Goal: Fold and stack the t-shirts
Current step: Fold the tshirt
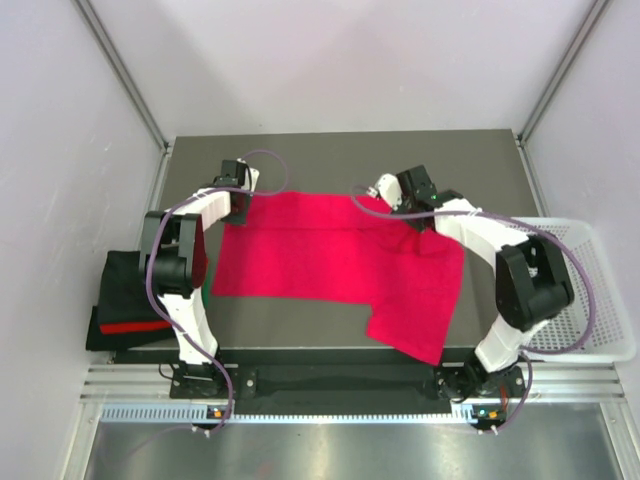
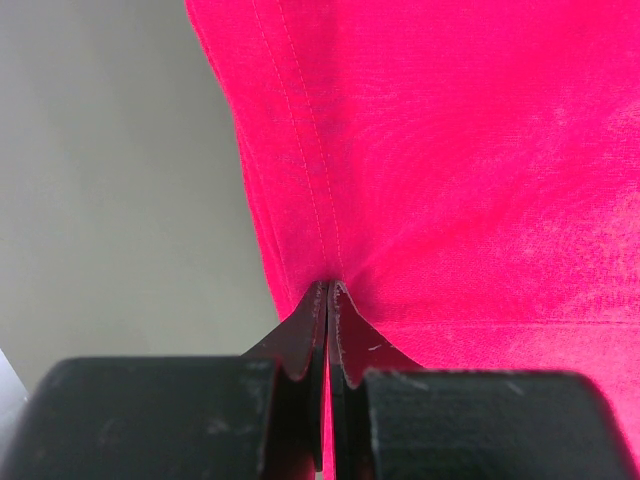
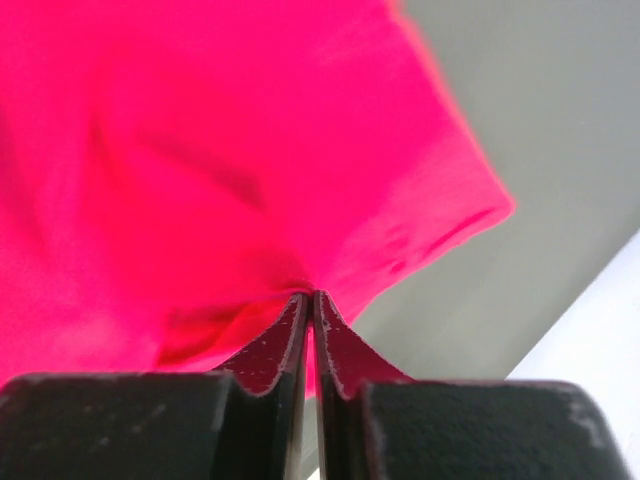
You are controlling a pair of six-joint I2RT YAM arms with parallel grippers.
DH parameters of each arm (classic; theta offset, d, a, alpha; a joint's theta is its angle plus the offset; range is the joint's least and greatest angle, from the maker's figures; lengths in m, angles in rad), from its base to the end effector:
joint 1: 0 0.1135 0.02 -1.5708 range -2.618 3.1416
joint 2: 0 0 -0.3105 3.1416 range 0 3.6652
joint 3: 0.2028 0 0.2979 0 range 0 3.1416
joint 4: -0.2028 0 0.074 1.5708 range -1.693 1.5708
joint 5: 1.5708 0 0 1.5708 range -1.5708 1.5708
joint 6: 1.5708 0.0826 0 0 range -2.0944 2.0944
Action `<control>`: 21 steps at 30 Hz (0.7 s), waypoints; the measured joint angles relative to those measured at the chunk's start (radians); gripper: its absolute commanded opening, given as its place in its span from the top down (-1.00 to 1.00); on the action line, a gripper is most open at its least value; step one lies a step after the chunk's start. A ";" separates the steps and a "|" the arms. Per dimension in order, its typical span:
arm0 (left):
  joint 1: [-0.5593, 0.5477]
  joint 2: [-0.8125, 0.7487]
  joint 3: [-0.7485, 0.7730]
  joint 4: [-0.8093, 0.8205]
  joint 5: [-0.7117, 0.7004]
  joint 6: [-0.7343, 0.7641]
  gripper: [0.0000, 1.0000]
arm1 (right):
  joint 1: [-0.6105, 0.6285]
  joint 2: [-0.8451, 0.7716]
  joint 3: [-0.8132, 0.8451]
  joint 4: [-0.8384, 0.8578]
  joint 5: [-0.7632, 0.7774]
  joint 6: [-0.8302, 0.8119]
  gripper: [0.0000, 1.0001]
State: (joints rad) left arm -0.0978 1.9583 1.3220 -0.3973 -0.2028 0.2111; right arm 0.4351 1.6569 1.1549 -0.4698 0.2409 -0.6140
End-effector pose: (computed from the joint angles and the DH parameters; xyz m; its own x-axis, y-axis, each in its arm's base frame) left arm 0.4862 -0.0310 0.1428 -0.8375 0.2884 -0.4641 0.1724 0.9454 0.2764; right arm 0.3876 0.1584 0.2077 -0.4466 -0.8246 -0.3473 -0.6664 0.5656 -0.4859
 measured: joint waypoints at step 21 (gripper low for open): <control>0.000 -0.004 -0.003 -0.002 0.008 0.000 0.99 | -0.051 -0.173 -0.121 -0.013 -0.178 -0.080 0.31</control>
State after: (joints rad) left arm -0.0975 1.9541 1.3186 -0.3988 -0.1951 0.2111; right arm 0.3836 1.4837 1.0340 -0.4824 0.0631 -0.6937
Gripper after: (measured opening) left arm 0.020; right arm 0.342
